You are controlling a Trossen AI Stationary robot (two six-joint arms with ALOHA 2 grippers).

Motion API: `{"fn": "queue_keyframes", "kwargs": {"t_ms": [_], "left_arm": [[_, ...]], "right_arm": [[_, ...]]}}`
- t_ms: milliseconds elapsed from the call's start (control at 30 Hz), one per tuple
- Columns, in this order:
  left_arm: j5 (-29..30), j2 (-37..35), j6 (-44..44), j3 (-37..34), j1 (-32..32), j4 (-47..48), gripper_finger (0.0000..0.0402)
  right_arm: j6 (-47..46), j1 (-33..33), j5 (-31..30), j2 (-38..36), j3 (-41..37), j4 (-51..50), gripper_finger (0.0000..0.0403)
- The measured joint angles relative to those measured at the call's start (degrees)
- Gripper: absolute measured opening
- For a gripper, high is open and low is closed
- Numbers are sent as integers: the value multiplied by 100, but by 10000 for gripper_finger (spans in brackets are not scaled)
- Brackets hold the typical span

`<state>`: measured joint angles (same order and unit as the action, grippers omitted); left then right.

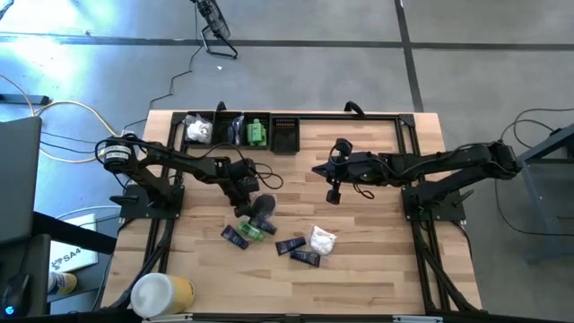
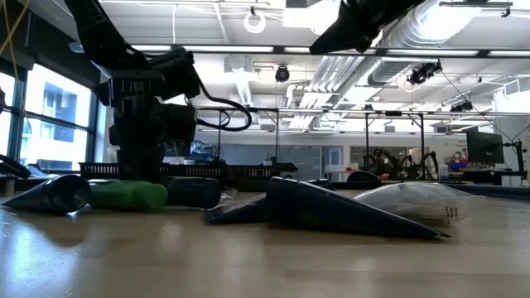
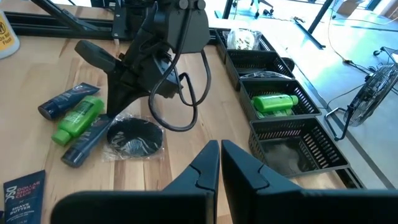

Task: Pick & Place Travel size toiletries
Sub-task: Put the shave cream into the right black bin

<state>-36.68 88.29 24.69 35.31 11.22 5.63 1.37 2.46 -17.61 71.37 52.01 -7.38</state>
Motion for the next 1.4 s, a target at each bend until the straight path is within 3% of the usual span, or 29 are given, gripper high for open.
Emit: {"fn": "queue_keyframes", "kwargs": {"t_ms": [267,533,767,1100,1400], "left_arm": [[-152,0,-48,37,0,-418,1],[-221,0,-303,511,2,-384,1],[-108,0,-925,1153,4,401,0],[906,0,-1807,2179,29,1481,0],[1224,0,-2193,2676,434,1762,0]], "right_arm": [[-2,0,0,0,0,-2,11],[-2,0,-2,0,0,-144,11],[-4,0,0,0,-4,-337,11],[-283,7,1,0,-4,-893,11],[-332,7,298,0,-4,-997,11]]}}
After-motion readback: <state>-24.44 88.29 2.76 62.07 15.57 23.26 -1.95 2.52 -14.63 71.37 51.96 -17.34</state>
